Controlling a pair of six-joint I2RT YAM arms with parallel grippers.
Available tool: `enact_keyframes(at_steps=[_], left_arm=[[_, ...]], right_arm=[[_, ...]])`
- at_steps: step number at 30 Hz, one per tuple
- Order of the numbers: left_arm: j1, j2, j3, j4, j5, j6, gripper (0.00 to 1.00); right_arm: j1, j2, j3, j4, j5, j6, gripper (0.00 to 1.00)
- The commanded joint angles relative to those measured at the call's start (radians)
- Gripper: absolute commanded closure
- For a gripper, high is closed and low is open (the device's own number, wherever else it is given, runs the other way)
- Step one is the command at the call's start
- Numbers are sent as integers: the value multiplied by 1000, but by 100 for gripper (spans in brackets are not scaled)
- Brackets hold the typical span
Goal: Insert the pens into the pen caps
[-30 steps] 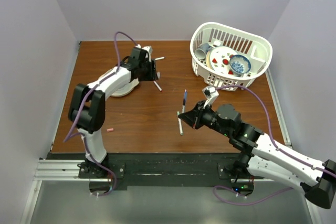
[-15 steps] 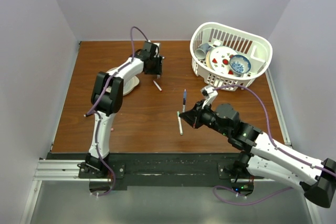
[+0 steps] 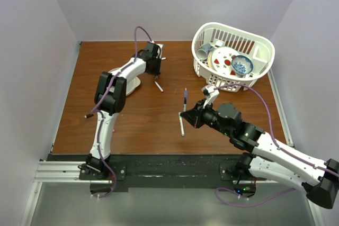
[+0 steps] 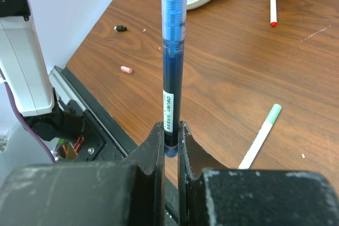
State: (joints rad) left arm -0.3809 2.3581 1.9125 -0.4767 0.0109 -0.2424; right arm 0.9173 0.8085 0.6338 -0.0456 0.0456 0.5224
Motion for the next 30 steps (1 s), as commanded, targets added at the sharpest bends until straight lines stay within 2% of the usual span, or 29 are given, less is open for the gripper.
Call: enact_keyframes(at_steps=[1, 3, 8, 13, 16, 18, 25, 30], left_arm=[[-6, -14, -35, -23, 70, 40, 91], [-6, -32, -38, -31, 83, 46, 100], [-6, -100, -41, -30, 98, 32, 100], [-4, -223, -81, -16, 184, -56, 100], [-4, -364, -228, 56, 231, -138, 100], [-4, -495, -404, 157, 261, -211, 100], [-6, -801, -922, 254, 134, -293, 100], [-6, -937, -1156, 309, 112, -333, 100]], right_arm=[[0, -20, 40, 29, 33, 4, 100], [2, -14, 46, 18, 28, 10, 100], [2, -12, 52, 12, 20, 18, 100], [2, 4, 55, -13, 14, 27, 100], [2, 9, 35, -4, -16, 53, 100], [2, 12, 1, 19, -35, 77, 100], [2, -9, -71, 24, -72, 119, 100], [3, -19, -88, 26, -72, 126, 100]])
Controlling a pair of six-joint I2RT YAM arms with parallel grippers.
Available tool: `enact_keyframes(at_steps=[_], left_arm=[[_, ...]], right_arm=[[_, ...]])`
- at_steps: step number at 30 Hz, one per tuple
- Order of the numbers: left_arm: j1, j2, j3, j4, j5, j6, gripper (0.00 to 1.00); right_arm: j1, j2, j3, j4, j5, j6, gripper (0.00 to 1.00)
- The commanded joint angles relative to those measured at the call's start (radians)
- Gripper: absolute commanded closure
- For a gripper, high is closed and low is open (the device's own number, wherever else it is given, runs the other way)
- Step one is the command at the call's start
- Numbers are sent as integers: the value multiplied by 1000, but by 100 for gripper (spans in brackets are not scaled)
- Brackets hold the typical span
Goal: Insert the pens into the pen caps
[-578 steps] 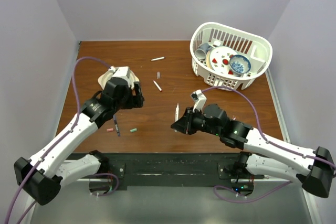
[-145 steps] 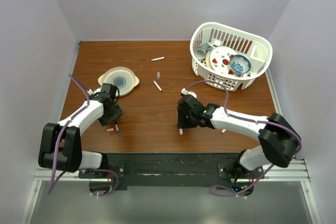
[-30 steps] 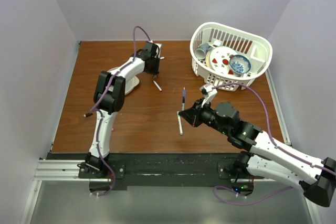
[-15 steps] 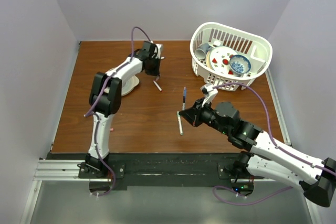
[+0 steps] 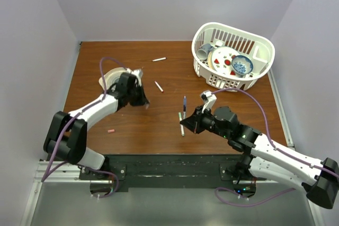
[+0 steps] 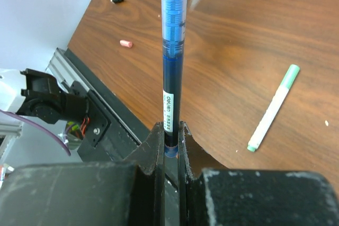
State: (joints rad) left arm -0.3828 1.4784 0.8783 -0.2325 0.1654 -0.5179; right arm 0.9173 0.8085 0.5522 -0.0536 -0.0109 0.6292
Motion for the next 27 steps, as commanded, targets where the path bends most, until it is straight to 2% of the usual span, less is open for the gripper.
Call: enact_keyframes(at_steps=[1, 10, 12, 14, 17, 19, 21, 27], left_arm=[[-4, -70, -159, 76, -53, -57, 100], [-11, -81, -159, -24, -162, 13, 100], [-11, -89, -156, -33, -127, 15, 100], [-11, -141, -165, -2, -11, -30, 100], [-11, -265, -205, 129, 147, -152, 100], [-11, -369, -249, 295, 219, -267, 100], [-13, -423, -291, 440, 250, -336, 100], [-18, -526, -373, 706, 307, -503, 100]], right_arm=[[2, -14, -6, 32, -15, 20, 100], [3, -6, -23, 46, -26, 43, 100], [2, 1, -28, 49, -30, 41, 100], [3, 32, -31, 78, -46, 40, 100], [3, 89, -61, 191, -102, 70, 100], [5, 127, -80, 253, -139, 93, 100], [12, 184, -96, 346, -156, 127, 100], [60, 311, -101, 552, -196, 175, 100]])
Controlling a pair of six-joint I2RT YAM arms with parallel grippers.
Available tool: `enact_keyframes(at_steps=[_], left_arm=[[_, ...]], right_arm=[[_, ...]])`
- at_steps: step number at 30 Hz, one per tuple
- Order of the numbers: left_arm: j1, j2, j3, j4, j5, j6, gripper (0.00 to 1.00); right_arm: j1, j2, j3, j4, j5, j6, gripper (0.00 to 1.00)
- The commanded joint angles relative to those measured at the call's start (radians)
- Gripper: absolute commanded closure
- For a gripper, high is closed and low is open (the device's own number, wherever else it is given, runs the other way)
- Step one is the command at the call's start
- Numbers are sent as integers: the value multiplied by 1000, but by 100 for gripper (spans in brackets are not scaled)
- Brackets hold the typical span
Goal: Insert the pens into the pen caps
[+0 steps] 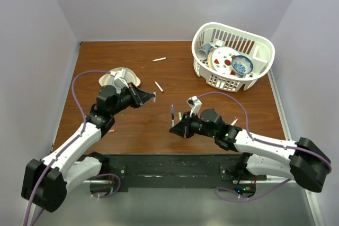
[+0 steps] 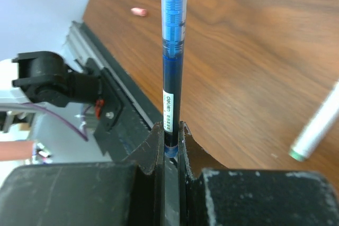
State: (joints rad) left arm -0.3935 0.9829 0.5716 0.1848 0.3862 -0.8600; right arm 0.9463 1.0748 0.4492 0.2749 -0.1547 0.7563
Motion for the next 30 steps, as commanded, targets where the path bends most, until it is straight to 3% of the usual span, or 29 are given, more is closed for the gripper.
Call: enact_keyframes(at_steps=[1, 5, 13, 30], left_arm=[[-10, -41, -84, 333, 100, -177, 100], [-11, -69, -165, 502, 92, -246, 100], [-16, -101, -202, 545, 75, -261, 100], [-19, -165, -272, 535, 85, -254, 100]], right_arm=[[49, 63, 5, 271, -57, 55, 100], [98, 140, 20, 366, -68, 72, 100], [155, 203, 63, 406, -40, 80, 100], [169, 185, 82, 376, 12, 77, 100]])
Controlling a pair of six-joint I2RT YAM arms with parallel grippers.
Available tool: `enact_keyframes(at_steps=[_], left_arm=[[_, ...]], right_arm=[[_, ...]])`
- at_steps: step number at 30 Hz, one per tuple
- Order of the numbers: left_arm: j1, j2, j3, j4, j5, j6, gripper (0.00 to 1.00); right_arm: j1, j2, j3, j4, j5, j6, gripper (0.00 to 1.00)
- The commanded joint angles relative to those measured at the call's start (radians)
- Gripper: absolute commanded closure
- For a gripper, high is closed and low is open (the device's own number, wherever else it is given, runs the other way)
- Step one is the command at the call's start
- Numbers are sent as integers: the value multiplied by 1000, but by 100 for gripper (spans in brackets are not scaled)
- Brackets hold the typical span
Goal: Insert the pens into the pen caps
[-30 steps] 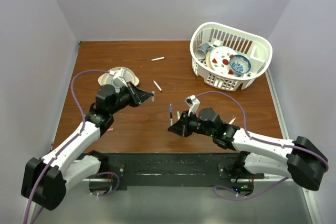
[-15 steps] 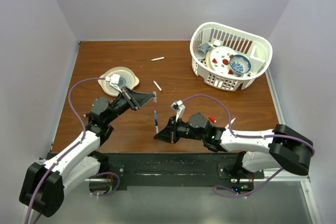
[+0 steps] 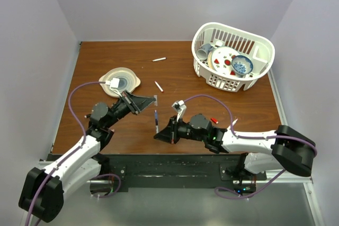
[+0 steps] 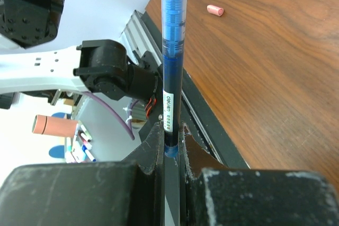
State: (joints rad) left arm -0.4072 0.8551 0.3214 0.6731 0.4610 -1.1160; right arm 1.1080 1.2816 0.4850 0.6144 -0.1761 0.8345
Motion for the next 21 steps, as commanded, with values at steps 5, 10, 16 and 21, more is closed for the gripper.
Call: enact_keyframes(at_steps=[5, 10, 16, 21], left_arm=[[-5, -64, -44, 26, 1, 7, 100], [-5, -68, -51, 20, -4, 19, 100], [-8, -67, -59, 29, -2, 18, 100], [-13, -80, -81, 31, -1, 19, 100]], right_arm=[[7, -24, 46, 38, 35, -2, 100], [7, -18, 44, 42, 33, 0, 100], [7, -21, 43, 41, 40, 2, 100], [7, -18, 53, 42, 52, -3, 100]])
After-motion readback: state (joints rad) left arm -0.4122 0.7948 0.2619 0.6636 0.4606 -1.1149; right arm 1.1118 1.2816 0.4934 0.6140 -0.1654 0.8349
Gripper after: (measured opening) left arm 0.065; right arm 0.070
